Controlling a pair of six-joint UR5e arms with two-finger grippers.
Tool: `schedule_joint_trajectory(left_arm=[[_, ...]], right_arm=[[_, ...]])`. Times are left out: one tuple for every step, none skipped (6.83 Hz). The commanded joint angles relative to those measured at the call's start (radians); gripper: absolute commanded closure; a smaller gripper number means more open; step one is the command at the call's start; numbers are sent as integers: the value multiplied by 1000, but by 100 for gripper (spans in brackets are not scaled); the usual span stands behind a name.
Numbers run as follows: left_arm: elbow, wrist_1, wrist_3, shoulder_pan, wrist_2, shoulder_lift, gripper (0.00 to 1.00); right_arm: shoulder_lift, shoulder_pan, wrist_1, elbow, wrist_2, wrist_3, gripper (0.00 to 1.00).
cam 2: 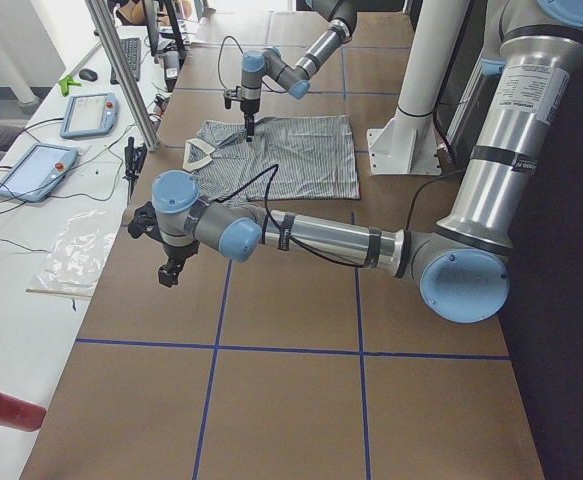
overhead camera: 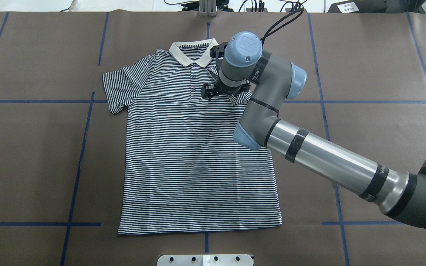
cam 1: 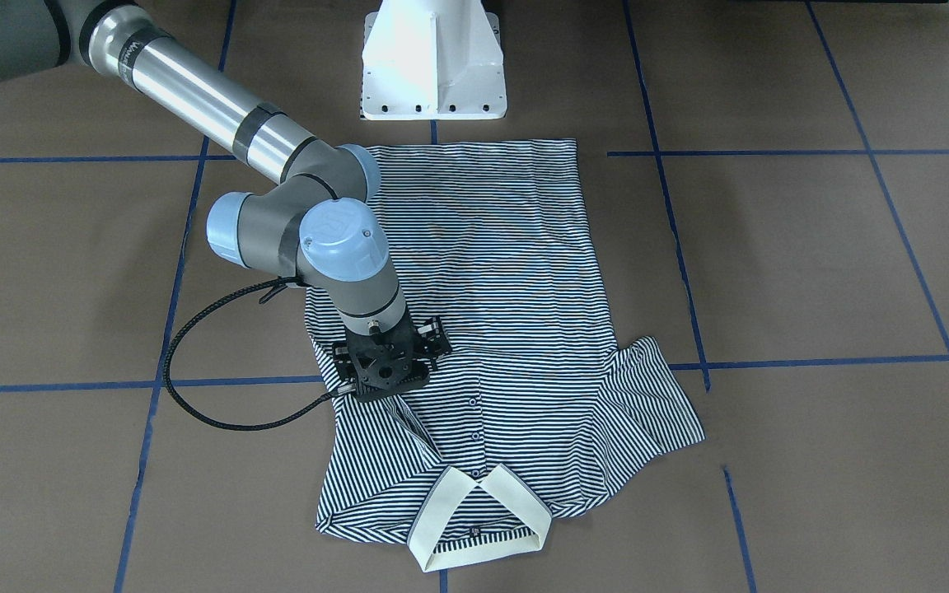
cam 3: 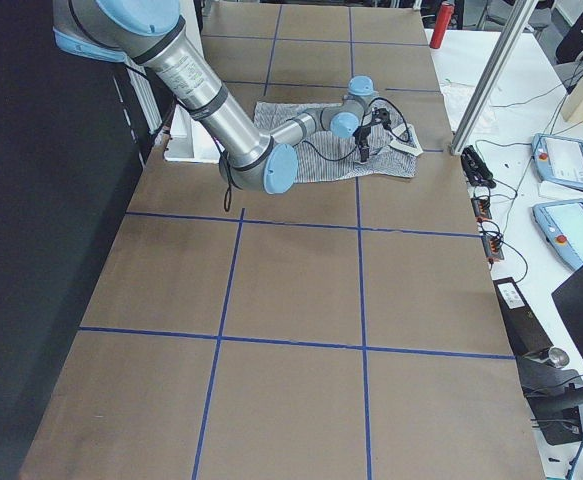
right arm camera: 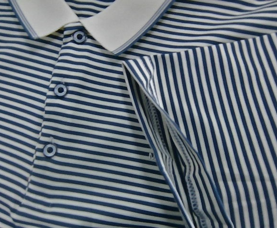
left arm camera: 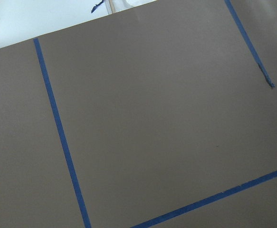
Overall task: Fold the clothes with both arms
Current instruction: 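Lay the sleeve onto the shirt front and open the right gripper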
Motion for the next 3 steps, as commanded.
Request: schedule_joint_trajectory(left_arm=[[0,0,0,0,1,-6,0],[-3,5,-12,0,-1,-12,0],[-17,-4,-96,21,-1,-15,0]], right_arm=[[1,-22,0,29,3,46,0],[4,-22,-3,51,44,72,0],[9,-14,-27,69,78,75,0]])
